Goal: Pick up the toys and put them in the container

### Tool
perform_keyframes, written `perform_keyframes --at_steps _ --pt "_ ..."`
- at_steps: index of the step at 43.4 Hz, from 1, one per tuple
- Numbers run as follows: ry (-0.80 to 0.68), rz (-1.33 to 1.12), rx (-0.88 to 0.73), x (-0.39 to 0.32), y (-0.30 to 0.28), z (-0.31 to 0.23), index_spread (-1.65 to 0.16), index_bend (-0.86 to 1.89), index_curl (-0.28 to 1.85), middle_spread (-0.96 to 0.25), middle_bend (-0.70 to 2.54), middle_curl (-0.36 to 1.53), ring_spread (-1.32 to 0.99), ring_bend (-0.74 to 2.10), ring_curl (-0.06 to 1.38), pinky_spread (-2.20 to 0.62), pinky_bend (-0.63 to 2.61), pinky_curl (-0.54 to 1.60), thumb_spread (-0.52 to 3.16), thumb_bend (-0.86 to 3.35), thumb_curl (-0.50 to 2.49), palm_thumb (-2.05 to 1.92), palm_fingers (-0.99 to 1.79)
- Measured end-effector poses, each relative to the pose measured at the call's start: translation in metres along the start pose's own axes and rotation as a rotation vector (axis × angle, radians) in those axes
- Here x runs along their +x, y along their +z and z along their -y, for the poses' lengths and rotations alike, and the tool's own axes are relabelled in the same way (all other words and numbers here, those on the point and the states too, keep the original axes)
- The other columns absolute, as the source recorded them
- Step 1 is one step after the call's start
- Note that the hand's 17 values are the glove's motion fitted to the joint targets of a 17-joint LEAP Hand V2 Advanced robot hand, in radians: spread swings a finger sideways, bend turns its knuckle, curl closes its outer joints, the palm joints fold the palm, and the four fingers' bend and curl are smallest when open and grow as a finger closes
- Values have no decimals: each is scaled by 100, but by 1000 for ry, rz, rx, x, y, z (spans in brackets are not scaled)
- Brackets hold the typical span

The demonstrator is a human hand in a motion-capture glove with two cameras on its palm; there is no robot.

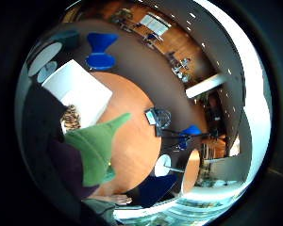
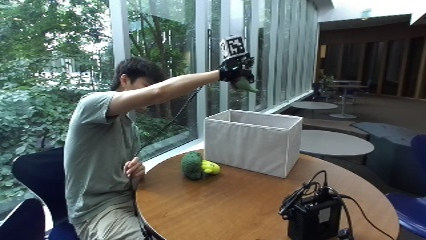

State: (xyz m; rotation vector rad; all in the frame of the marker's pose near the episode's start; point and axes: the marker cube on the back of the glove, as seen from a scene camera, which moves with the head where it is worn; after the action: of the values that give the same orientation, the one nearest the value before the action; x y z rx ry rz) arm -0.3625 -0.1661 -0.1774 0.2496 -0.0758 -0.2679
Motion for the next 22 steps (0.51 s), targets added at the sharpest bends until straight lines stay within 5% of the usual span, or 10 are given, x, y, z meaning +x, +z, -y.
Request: perform_keyframes --at_steps 3,7,12,15,17,22 --pt "-83 -50 -42 -32 17 6 -35 84 95 -17 122 85 -33 131 66 -36 91 57 28 1 81 56 106" --pt "-14 -36 -99 -63 40 16 -35 78 96 -17 118 84 -33 131 66 -36 95 58 29 -1 82 55 101" --pt "-159 -173 -205 -47 67 3 -35 67 99 -18 115 83 -32 132 66 -34 94 60 37 -2 84 51 83" --pt "-201 -184 -259 -56 77 -2 -33 44 94 -19 107 80 -31 127 64 -32 91 58 61 -12 78 27 47" --pt "-201 -198 -262 -64 79 -2 -31 24 89 -19 85 74 -30 118 64 -28 105 64 75 -14 70 14 -3" --pt "-210 -218 -223 -57 70 -4 -29 1 68 -13 48 59 -22 96 52 -18 123 58 87 -12 60 -6 -29"
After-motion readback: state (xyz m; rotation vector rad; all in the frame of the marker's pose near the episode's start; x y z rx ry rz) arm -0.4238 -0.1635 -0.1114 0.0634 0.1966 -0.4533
